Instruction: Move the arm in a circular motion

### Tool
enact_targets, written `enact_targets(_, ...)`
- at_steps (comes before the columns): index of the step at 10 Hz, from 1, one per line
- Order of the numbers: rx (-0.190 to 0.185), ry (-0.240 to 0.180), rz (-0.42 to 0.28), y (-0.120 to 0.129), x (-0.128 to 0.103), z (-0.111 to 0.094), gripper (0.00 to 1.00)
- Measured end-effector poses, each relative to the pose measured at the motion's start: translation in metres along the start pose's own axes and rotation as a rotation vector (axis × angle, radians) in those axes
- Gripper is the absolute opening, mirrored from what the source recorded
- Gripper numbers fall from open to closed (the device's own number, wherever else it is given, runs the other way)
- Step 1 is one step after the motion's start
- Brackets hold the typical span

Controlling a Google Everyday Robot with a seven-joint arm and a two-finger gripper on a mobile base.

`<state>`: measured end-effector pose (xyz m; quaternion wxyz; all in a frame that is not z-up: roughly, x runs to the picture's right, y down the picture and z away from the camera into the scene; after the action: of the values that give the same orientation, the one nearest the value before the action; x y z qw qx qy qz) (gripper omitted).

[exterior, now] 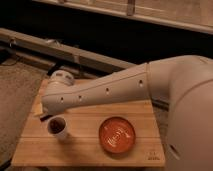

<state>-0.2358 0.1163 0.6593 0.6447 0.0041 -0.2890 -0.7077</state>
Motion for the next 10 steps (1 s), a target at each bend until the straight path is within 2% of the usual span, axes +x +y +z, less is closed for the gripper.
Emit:
enact_targets(2,-0.032,-0.01,0.012,0.018,-0.025,-0.019,0.8)
enact_targets(4,-0.062,-0.011,0.062,0.048,-0.047,-0.034,0.8)
enact_targets(8,-0.143,-0.003,0.229,0.14,-0.082,-0.065,0.8)
enact_targets(10,-0.181,0.005,0.292,0.18,-0.081,-0.077,0.8)
